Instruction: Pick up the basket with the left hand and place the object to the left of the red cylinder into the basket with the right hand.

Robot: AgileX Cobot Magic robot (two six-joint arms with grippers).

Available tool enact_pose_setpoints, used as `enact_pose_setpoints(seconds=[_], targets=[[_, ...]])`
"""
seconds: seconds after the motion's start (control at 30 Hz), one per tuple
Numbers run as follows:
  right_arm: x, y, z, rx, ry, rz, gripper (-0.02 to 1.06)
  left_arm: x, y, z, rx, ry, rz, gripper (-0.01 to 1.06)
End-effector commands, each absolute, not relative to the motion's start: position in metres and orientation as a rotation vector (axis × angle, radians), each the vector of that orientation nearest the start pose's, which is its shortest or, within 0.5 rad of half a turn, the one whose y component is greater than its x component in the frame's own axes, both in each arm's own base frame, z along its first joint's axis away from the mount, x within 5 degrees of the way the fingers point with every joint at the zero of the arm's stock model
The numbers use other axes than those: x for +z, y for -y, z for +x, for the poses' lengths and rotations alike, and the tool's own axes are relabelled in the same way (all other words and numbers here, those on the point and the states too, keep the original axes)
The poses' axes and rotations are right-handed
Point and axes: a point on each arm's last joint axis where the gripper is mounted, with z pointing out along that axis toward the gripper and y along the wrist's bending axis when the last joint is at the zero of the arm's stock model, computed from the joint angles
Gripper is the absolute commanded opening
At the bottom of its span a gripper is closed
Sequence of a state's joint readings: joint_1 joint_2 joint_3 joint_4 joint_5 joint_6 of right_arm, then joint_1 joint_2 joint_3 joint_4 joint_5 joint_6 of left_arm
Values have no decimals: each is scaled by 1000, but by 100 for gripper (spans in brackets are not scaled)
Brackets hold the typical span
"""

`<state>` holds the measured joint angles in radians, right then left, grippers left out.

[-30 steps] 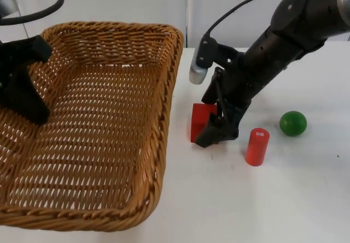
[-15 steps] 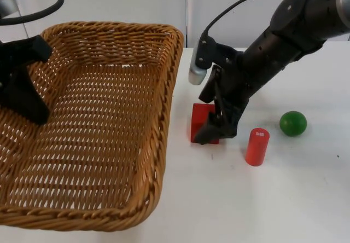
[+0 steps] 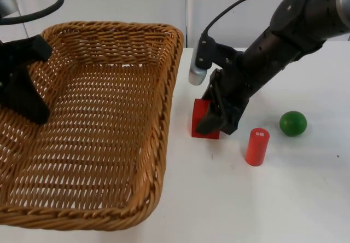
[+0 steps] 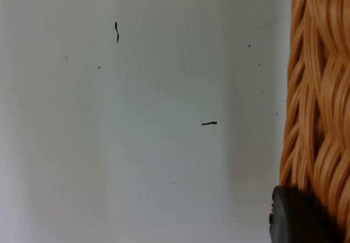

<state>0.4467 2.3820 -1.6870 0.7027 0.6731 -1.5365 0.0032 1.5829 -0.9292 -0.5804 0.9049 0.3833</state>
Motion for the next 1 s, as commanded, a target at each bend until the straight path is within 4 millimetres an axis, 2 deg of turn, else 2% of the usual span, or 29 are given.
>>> enact_pose_setpoints(seconds=[0.0,0.03,0.07,0.13,0.17,0.23,0.27,0.4,0.43,0.47,0.57,0.6,0.77,0.8,0.93,0.97], targets=[[87,-245,420,386,-1916,-1772,31,215,41,280,-696,-2860,24,0],[89,-245,421,387,-1920,-1765,22,215,41,280,-696,-2860,24,0],[89,-245,421,387,-1920,-1765,22,215,41,280,-696,-2860,24,0],[98,-245,421,387,-1928,-1735,4,215,41,280,-696,-2860,24,0],[103,-245,421,385,-1926,-1725,0,215,41,280,-696,-2860,24,0],[118,-245,422,379,-1921,-1692,0,215,41,280,-696,-2860,24,0],[118,-245,422,379,-1921,-1692,0,215,41,280,-696,-2860,24,0],[157,-239,421,317,-1924,-1640,0,215,41,280,-696,-2860,24,0],[157,-239,421,317,-1924,-1640,0,215,41,280,-696,-2860,24,0],[166,-238,420,303,-1933,-1625,0,215,41,280,-696,-2860,24,0],[201,-231,414,257,-1947,-1593,0,214,41,280,-689,-2856,23,0],[201,-231,414,257,-1947,-1593,0,214,41,280,-689,-2856,23,0],[253,-220,400,210,-1974,-1504,0,214,41,280,-686,-2857,26,0],[253,-220,400,210,-1974,-1504,0,214,41,280,-686,-2857,26,0],[298,-212,384,220,-1959,-1413,0,214,41,280,-685,-2858,27,0],[298,-212,384,220,-1959,-1413,0,214,41,280,-685,-2858,27,0]])
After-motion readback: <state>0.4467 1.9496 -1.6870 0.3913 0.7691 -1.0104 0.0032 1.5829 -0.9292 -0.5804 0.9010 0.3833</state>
